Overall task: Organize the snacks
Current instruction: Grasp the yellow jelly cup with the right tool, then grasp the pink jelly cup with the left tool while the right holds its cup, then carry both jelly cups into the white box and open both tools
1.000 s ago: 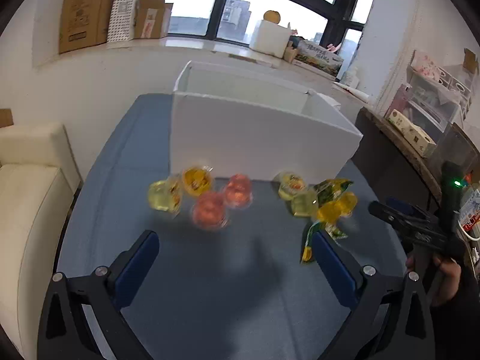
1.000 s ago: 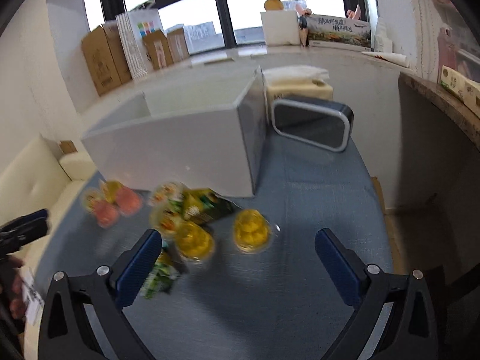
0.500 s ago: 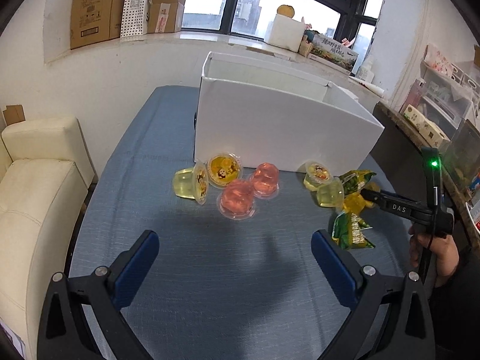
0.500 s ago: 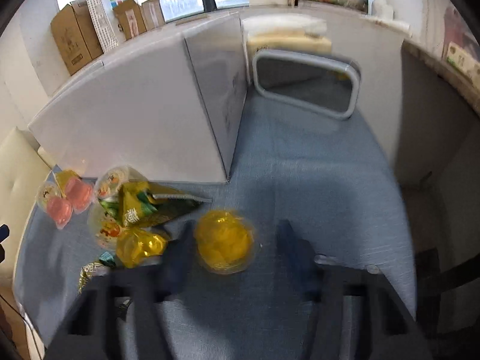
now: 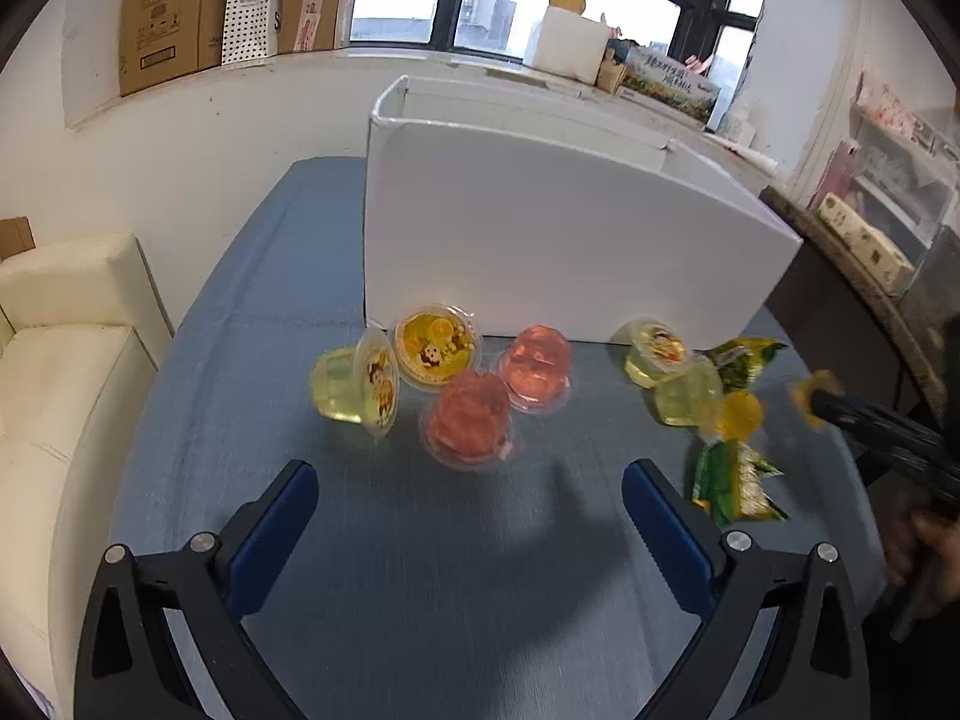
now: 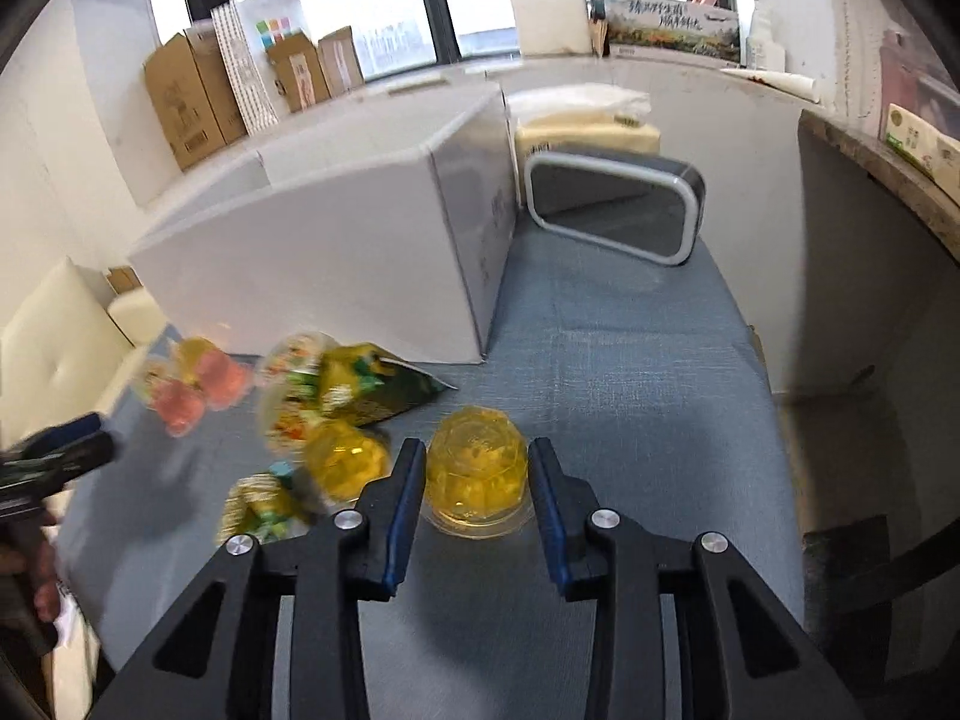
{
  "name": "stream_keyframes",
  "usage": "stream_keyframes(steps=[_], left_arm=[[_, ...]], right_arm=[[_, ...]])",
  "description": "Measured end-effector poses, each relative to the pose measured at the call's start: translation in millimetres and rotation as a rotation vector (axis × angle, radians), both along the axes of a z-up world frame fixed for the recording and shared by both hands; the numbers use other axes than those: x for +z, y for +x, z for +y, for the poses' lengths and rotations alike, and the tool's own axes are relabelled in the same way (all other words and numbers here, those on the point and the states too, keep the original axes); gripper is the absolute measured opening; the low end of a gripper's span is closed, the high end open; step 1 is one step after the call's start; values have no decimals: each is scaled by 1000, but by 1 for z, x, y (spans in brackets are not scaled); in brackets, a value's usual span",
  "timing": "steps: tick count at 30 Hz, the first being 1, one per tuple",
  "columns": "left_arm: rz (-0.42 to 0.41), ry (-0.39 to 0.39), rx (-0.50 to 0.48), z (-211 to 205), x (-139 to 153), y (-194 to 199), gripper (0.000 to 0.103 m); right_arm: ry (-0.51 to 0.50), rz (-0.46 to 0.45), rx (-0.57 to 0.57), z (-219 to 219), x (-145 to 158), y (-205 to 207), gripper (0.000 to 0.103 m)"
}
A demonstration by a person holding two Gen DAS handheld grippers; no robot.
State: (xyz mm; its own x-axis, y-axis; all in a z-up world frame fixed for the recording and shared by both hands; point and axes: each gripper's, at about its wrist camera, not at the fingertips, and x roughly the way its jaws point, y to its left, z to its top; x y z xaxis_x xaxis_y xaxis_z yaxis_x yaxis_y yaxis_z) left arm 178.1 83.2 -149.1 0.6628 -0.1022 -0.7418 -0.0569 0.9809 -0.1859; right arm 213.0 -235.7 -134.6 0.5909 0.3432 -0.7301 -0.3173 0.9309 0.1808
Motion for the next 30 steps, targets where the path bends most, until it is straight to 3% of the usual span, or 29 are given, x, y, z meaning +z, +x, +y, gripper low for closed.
stream_keyframes(steps=[7,11,14,17,22,30], left_arm=[[-20,68,-54,-16,-10,27,101],[19,71,-62,-15,-17,37,73],[40,71,-53,-10,-25,39,41],[32,20,-62,-4,-23,35,40],[-27,14,-73,-5,-6,17,40],[-190,-18,-99,-8,63,-1,40]], right_arm=[[33,-56,34,3,27,-33,38],[33,-72,47,8,35,-38,38],[44,-81,56,11,37,-40,38],[47,-89,68,16,39,-42,38],[58,-89,86,23,40,-44,38],[73,-130,129,41,60,-34,38]])
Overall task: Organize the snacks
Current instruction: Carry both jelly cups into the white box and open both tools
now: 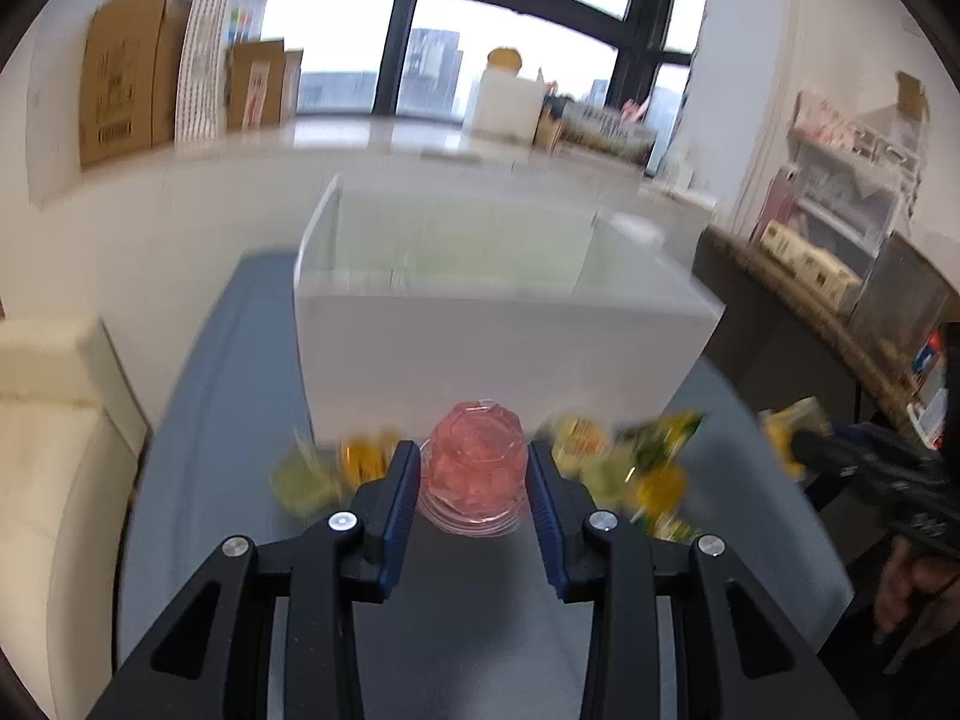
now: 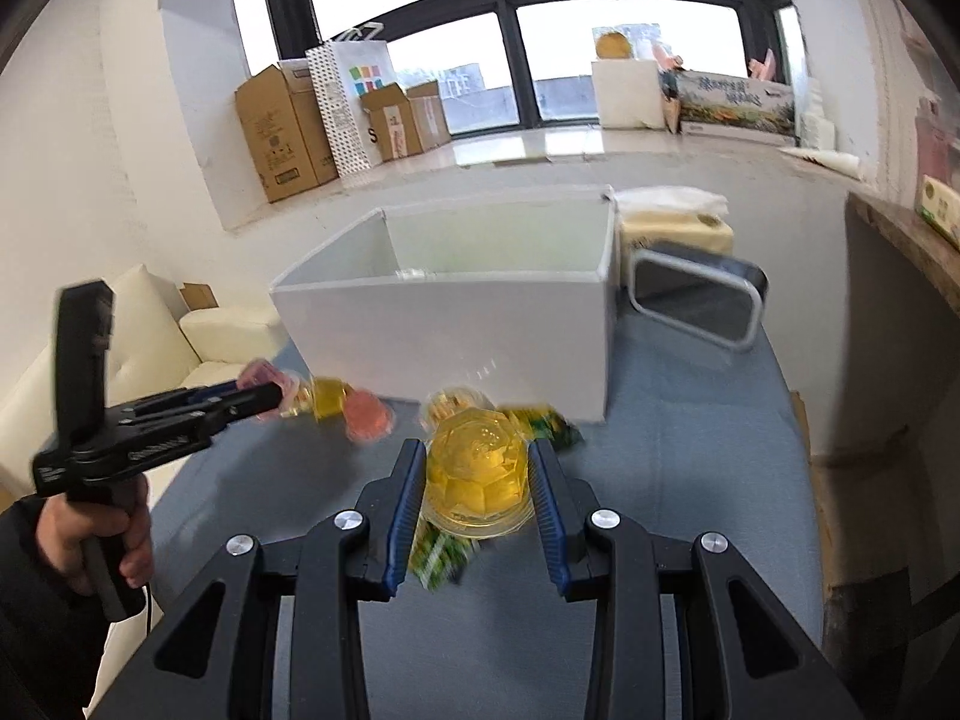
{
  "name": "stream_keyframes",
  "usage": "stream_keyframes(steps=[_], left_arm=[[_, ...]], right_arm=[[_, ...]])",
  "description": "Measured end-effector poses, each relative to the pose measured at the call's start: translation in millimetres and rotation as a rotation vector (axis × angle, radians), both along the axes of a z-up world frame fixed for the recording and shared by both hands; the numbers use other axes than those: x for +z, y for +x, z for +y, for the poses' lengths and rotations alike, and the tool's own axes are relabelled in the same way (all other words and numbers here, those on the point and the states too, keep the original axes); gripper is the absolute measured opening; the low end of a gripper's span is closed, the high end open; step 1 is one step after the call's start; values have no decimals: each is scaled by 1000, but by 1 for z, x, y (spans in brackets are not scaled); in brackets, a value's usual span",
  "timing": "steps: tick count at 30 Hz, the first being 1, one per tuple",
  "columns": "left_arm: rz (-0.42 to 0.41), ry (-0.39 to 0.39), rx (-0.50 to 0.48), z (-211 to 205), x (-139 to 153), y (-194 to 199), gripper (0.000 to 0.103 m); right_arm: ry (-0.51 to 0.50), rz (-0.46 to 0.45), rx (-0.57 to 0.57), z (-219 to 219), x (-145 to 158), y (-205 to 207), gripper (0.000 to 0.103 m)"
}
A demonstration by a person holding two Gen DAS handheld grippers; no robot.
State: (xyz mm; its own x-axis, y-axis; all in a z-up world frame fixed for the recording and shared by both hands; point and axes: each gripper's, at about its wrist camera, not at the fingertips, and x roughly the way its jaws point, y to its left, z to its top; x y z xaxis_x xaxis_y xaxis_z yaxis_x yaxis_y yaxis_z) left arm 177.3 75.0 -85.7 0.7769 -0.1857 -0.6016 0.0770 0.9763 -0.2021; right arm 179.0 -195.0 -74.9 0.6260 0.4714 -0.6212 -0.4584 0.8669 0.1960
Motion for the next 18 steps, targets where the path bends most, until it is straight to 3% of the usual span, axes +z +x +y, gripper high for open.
stream_keyframes(steps=[5,8,17,18], left_arm=[[-92,31,-28,-6,52,25,40],[-101,50,-37,-5,66,53,40],[-26,93,-16,-1,57,132,41],[-8,98,-17,-1,53,138,47]], right_arm=[[1,-72,30,24,31,30,38],[9,-104,42,40,47,58,38],[-41,-37,10,68,40,148,39],[-51,-28,8,70,36,154,40]])
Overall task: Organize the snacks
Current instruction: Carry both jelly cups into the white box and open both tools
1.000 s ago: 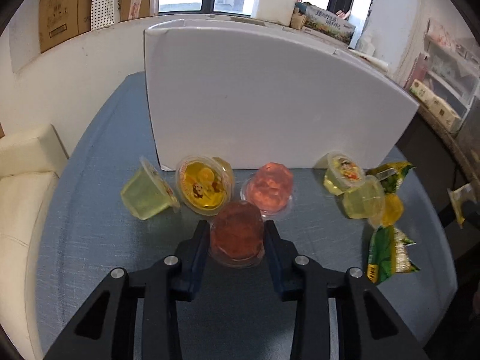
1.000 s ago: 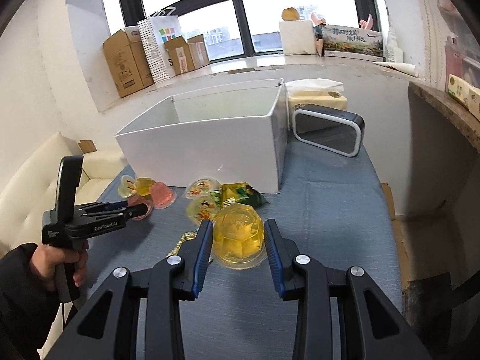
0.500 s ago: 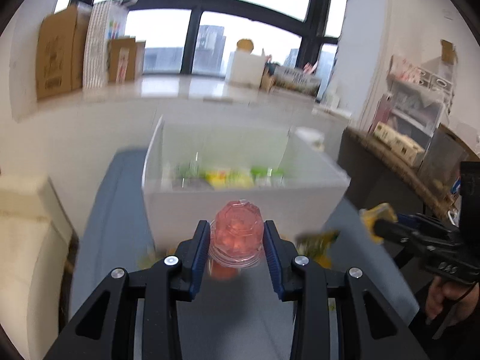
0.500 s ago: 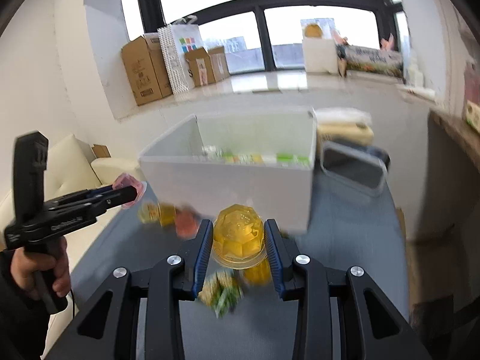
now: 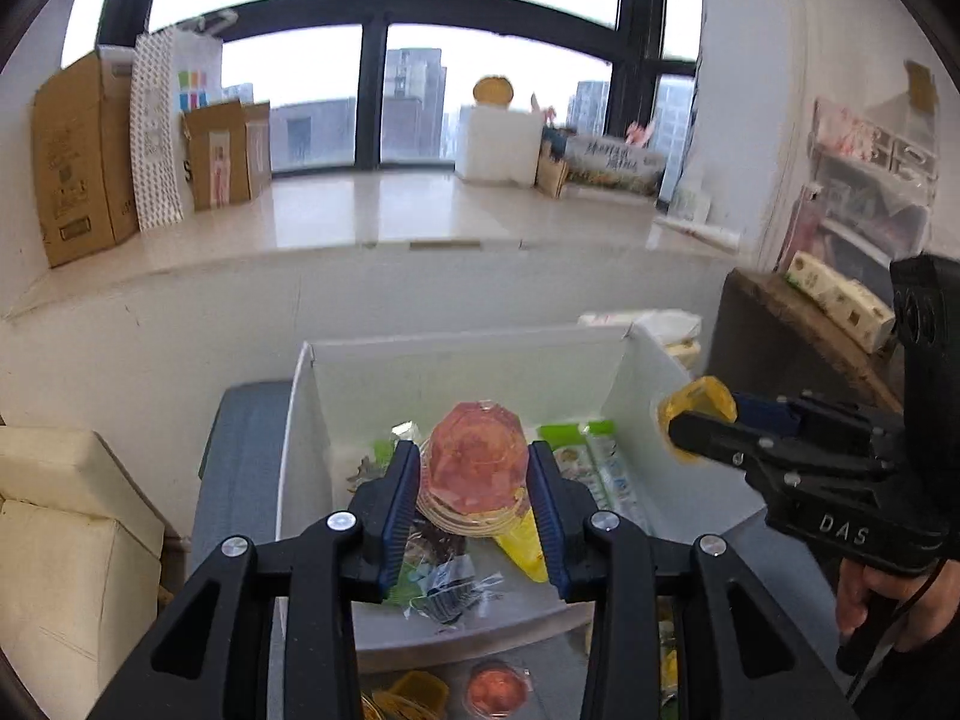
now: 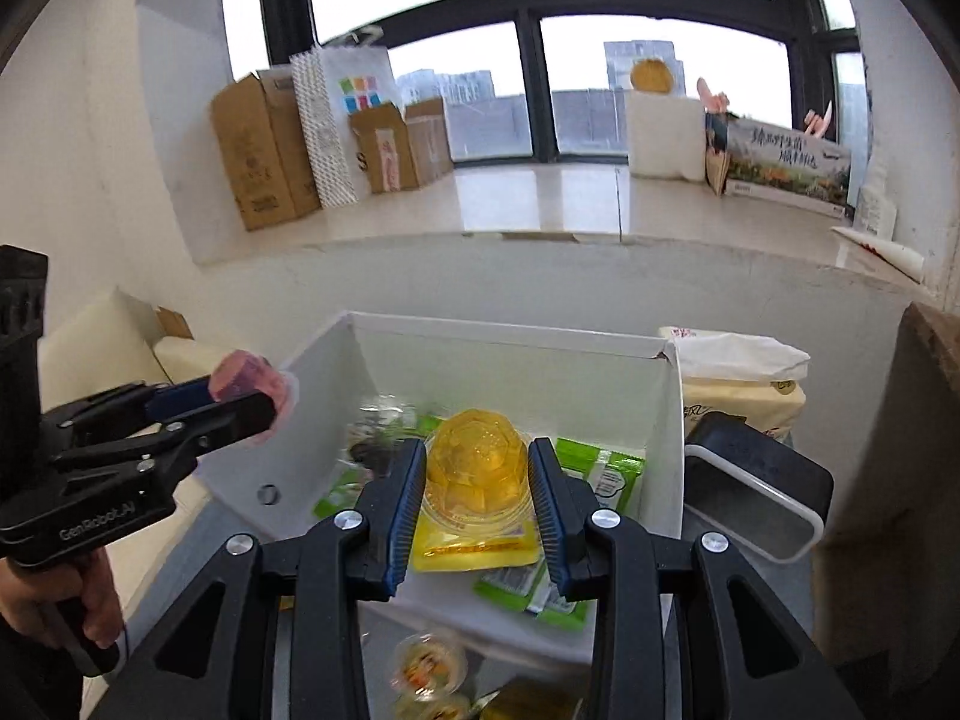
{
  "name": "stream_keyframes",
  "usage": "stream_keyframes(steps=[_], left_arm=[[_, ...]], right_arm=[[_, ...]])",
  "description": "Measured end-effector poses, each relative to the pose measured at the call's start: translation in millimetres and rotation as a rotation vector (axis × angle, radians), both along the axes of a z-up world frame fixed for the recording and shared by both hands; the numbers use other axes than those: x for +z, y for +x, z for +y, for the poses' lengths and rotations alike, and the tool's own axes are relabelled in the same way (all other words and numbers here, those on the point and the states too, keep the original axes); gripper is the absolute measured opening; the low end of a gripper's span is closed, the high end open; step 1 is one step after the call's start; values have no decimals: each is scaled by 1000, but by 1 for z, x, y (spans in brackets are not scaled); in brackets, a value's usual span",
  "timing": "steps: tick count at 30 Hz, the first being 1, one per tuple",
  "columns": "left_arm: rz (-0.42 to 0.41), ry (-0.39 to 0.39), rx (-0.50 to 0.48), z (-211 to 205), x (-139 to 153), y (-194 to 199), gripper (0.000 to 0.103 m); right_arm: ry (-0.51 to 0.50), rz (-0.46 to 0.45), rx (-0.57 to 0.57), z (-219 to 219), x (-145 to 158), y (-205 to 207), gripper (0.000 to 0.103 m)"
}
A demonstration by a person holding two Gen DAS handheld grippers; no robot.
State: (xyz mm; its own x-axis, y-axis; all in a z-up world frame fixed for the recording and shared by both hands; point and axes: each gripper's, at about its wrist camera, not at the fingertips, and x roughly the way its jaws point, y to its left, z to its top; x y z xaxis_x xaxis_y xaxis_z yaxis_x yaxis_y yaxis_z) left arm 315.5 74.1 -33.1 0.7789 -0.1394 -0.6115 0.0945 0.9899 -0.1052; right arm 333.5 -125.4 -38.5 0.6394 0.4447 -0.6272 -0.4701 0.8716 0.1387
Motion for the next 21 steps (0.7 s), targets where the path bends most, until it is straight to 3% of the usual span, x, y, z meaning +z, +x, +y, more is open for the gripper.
stream_keyframes(steps=[1,2,3,5,13,21], left_arm=[[8,11,4,1,-3,3,58],[9,21,6,2,-6,3,88],[-2,20,9,2,-9,-1,103],[-39,12,20,7,-10,-8,103],[12,-16,47,22,-21,-18,103],[10,-23,40,15,-17,-50,103]], right_arm=[[-11,8,-5,1,-2,6,56],[-18,15,-13,1,-5,10,74],[-21,27,-30,-1,-8,13,103],[3,9,-39,-8,-9,11,103],[71,21,-68,-31,-13,1,103],[102,29,-68,-45,-16,-32,103]])
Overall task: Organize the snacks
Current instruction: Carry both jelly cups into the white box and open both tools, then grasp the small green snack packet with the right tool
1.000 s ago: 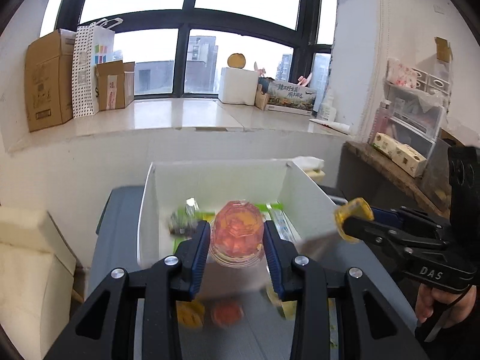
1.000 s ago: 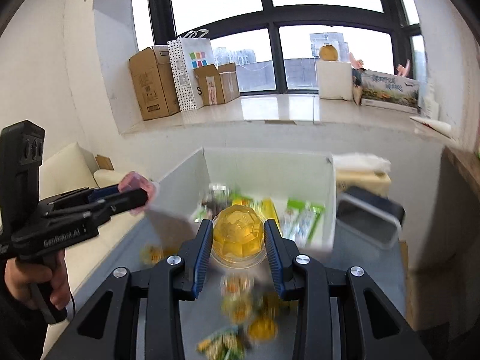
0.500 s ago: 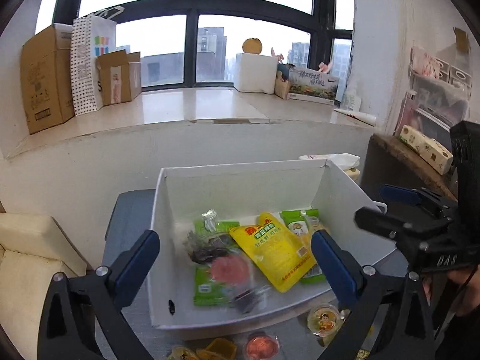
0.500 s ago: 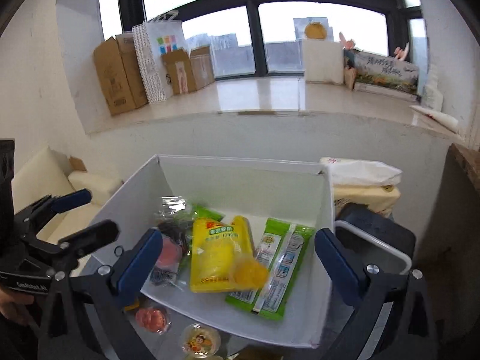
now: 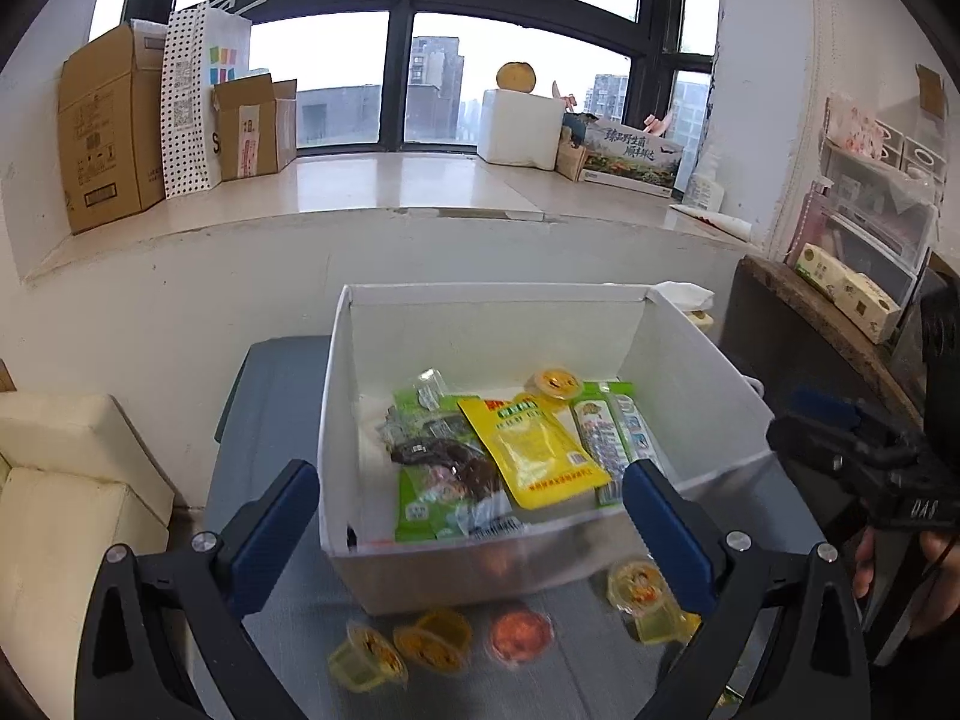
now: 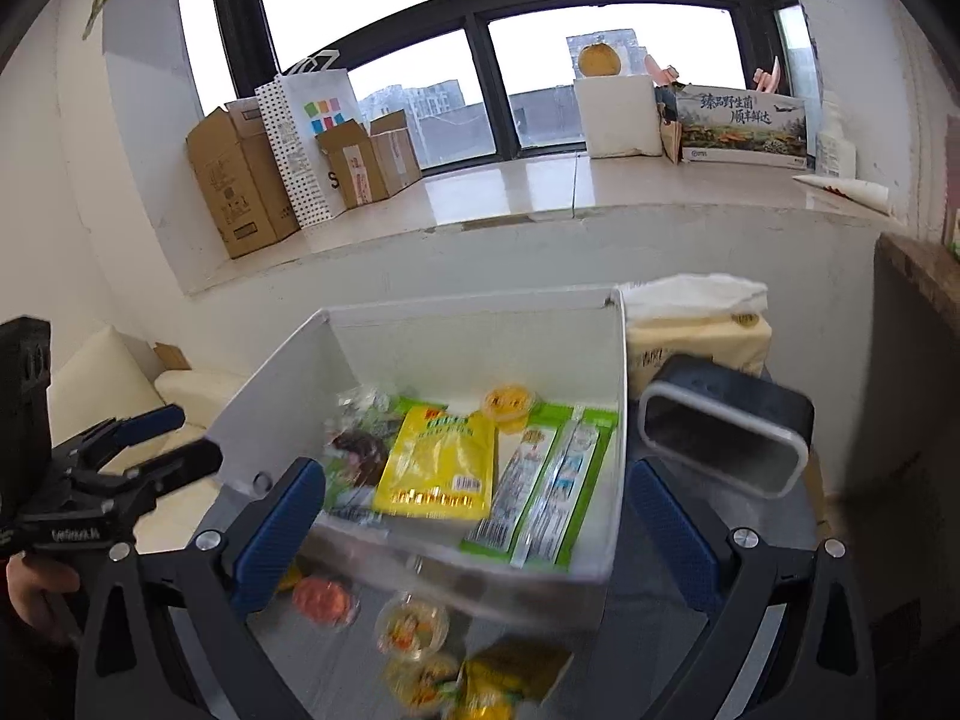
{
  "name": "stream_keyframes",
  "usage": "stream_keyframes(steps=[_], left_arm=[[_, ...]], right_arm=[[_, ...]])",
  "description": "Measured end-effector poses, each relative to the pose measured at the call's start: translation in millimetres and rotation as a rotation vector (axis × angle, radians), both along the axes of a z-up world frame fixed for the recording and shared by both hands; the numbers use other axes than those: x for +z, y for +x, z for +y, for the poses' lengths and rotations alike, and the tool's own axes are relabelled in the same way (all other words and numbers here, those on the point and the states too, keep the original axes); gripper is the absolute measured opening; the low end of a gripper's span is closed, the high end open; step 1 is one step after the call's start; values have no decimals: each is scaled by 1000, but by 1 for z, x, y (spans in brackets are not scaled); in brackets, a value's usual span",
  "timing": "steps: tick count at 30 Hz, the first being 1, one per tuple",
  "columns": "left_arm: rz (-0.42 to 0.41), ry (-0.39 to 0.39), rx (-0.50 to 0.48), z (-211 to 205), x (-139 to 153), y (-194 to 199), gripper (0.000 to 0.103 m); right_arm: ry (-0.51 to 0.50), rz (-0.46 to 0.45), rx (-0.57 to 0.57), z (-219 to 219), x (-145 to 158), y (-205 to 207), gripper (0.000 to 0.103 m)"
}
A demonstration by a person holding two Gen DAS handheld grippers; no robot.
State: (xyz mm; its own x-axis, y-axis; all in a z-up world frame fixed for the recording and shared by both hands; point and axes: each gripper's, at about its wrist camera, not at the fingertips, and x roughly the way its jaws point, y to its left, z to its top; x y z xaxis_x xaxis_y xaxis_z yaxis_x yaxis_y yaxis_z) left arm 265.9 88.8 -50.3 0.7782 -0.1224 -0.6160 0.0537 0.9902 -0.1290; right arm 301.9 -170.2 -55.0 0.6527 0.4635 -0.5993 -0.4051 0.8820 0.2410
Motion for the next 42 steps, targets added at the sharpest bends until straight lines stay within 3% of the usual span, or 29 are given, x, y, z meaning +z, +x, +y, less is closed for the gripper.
stream_keyframes(steps=[6,12,19,27,29,30,31,37,42], left_arm=[[-11,-42,11,-5,-4,-53,103],[-12,-82,17,-13,-21,-108,103],[46,-89,10,-18,-47,-131,103],[73,-87,51,1,-58,-132,103],[88,-91,71,10,-63,-129,103],[95,-96,80,14,-66,-128,103],[102,-102,85,18,-69,-127,103],[119,-112,101,29,-82,-118,103],[129,-79,76,30,-91,-98,103]], right_arm=[[19,-12,-9,-20,-12,-54,103],[-4,41,-15,-33,-50,-96,103],[-10,106,-45,-27,-74,-74,103],[-33,157,-44,-6,-99,-38,103],[-49,153,-46,-3,-104,-33,95],[-72,170,-51,-1,-108,-30,70],[-87,196,-48,1,-112,-26,57],[-81,171,-38,-4,-109,-28,51],[-23,106,-51,-23,-84,-50,51]])
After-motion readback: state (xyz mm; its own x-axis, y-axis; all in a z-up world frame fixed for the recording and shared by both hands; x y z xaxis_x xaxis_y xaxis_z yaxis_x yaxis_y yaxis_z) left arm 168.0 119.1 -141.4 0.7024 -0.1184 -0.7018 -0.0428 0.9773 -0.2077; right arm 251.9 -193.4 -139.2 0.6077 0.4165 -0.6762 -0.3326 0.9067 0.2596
